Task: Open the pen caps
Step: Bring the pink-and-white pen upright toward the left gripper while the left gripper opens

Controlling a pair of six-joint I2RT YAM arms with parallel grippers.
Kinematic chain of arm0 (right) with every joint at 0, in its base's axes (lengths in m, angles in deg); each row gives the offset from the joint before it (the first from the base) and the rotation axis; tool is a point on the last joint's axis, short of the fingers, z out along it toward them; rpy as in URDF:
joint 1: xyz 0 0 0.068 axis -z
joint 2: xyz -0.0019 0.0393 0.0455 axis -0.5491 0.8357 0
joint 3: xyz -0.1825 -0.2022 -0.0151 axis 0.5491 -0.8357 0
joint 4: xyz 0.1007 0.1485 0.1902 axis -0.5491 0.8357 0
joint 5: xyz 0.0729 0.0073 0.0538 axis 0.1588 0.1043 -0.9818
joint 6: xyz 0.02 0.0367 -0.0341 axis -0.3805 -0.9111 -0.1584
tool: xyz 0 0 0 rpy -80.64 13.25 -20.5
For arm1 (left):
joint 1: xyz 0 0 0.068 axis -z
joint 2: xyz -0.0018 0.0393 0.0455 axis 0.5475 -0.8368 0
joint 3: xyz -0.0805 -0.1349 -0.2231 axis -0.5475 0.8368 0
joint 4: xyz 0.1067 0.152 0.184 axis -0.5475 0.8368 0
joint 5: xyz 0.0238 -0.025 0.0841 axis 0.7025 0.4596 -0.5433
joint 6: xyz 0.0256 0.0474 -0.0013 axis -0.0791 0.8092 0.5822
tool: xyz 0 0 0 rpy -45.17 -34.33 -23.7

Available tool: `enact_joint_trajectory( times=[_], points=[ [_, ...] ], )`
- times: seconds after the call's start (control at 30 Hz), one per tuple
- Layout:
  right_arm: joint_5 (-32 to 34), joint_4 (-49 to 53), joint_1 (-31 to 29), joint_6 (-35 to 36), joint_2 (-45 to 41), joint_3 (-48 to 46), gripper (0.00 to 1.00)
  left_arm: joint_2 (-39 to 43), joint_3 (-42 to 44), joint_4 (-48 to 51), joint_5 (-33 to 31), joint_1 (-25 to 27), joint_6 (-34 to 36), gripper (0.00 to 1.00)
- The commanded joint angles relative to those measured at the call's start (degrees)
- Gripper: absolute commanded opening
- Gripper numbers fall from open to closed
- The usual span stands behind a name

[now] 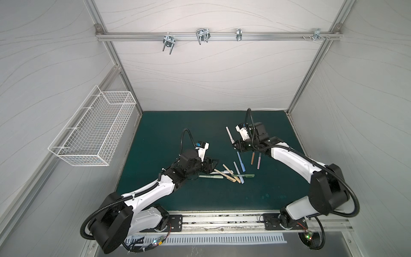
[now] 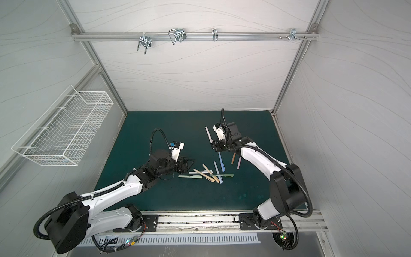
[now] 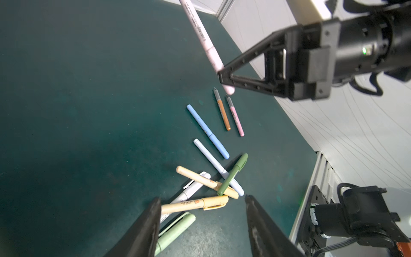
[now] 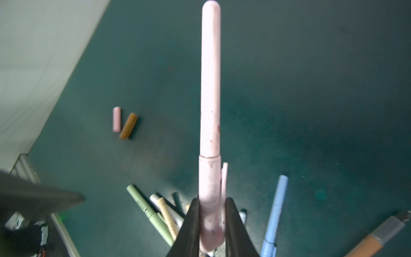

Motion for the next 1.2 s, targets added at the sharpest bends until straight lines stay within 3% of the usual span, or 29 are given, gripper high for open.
enact_joint_trajectory(
  times=[0.0, 0.23, 0.47, 0.83, 1.17],
  points=[
    [-0.54, -7.28, -1.12, -0.66, -6.0, -5.64, 0.09, 3.46, 0.84, -5.22, 2.31, 0.03, 0.91, 0.61],
    [-1.4, -14.96, -1.63, 1.62, -14.03, -16.44, 0.08, 8.41, 2.86, -8.66, 4.93, 0.43, -1.08, 0.62],
    [-4.07, -30.37, -4.28, 4.31, -19.86, -27.58, 0.08, 8.28, 2.58, -8.74, 5.3, 0.97, -1.15, 0.62],
    [-6.76, -38.48, -9.58, 11.03, -23.25, -32.92, 0.07, 9.11, 2.94, -9.12, 6.16, 1.21, -1.17, 0.62],
    [-9.28, -38.63, -13.03, 15.34, -20.93, -32.33, 0.07, 9.31, 3.7, -12.2, 6.18, 1.36, -0.82, 0.59]
  ],
)
